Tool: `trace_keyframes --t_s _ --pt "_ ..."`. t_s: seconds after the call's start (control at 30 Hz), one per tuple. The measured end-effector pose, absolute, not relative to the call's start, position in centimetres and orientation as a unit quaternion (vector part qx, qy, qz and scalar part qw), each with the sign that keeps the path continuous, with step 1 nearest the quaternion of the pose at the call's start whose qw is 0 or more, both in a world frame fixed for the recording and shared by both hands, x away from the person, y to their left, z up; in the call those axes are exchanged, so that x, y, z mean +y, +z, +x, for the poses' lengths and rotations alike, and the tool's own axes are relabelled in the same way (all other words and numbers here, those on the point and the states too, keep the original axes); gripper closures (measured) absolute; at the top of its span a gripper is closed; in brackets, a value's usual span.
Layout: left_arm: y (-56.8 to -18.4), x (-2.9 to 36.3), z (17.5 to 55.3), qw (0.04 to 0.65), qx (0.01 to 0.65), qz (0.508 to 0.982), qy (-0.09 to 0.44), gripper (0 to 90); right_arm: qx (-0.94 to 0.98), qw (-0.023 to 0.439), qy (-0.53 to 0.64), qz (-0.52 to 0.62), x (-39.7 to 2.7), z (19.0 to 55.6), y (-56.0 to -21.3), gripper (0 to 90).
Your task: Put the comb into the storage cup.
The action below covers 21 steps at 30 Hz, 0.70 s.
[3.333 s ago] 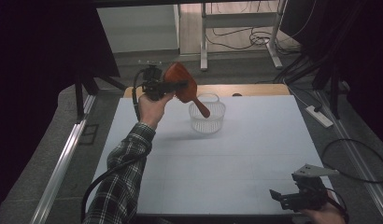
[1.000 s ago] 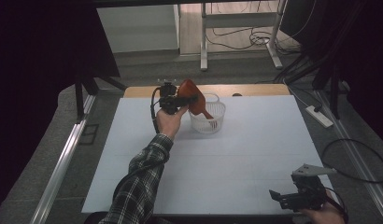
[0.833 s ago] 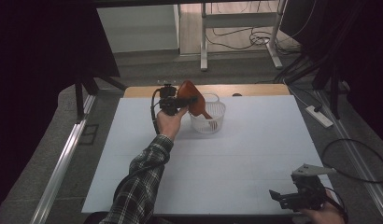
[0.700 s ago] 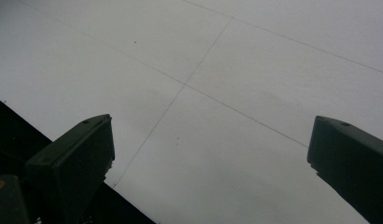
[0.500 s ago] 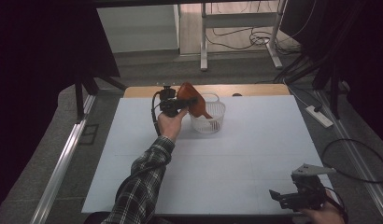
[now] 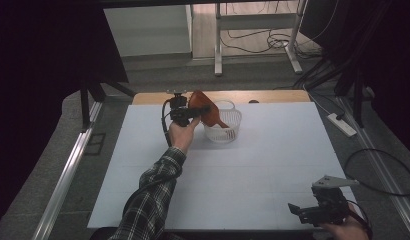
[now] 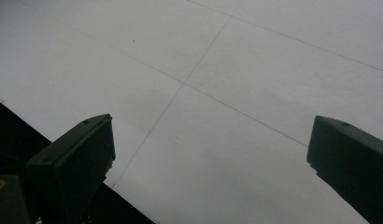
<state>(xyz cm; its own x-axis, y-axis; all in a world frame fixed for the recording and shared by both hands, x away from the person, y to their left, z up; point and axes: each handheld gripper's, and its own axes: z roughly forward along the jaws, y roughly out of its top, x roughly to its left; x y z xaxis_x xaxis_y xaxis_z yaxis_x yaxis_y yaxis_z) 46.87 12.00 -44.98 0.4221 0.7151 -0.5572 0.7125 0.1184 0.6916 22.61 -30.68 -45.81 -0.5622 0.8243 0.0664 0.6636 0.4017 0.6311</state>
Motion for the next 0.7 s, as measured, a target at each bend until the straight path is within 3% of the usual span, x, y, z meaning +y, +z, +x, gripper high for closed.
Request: trace_keyframes --t_s 0.7 --pt "-45.13 12.06 47.04 0.504 0.54 0.674 0.011 39.2 0.828 0.13 0.309 0.448 -30.63 22.61 -45.82 1.1"
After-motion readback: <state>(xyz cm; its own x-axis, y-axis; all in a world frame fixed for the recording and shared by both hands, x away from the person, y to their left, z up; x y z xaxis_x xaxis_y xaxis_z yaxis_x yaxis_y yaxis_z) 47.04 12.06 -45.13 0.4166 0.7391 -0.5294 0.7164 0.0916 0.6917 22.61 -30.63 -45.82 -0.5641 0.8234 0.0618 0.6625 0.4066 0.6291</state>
